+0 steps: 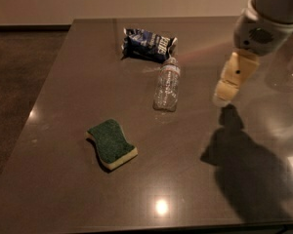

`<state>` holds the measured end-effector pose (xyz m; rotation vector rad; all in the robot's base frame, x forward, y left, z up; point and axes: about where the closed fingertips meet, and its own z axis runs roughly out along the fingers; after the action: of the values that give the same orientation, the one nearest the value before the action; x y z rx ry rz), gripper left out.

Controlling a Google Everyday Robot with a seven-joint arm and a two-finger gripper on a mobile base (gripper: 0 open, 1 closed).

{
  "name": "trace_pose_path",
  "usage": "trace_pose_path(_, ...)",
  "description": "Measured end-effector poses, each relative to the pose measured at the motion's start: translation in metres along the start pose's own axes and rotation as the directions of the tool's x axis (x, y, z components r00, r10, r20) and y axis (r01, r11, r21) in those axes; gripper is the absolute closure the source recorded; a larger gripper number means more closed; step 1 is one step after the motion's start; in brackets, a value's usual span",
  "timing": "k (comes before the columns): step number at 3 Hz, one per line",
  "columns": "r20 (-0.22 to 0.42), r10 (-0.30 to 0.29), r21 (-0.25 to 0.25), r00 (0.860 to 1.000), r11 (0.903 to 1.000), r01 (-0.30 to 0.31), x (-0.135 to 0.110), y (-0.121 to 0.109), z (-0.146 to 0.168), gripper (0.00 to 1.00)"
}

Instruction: Place water bottle upright

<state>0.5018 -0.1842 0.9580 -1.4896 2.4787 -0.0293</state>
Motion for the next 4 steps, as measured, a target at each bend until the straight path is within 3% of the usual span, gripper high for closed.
trace_pose_path(1, 0.009, 0.159, -0.017, 0.987, 0.9872, -0.159, -0.031, -0.016, 0.017, 0.00)
trace_pose_path(2, 0.007, 0.302, -0.042, 0.953, 0.9527, -0.301, -0.064, -0.026, 0.038, 0.00)
trace_pose_path(3, -0.013, 0.391, -0.042, 0.920, 0.9193, -0.391, -0.080, -0.032, 0.052, 0.00)
trace_pose_path(4, -0.049, 0.479, -0.023, 0.876, 0.8766, -0.481, -0.094, -0.048, 0.072, 0.00)
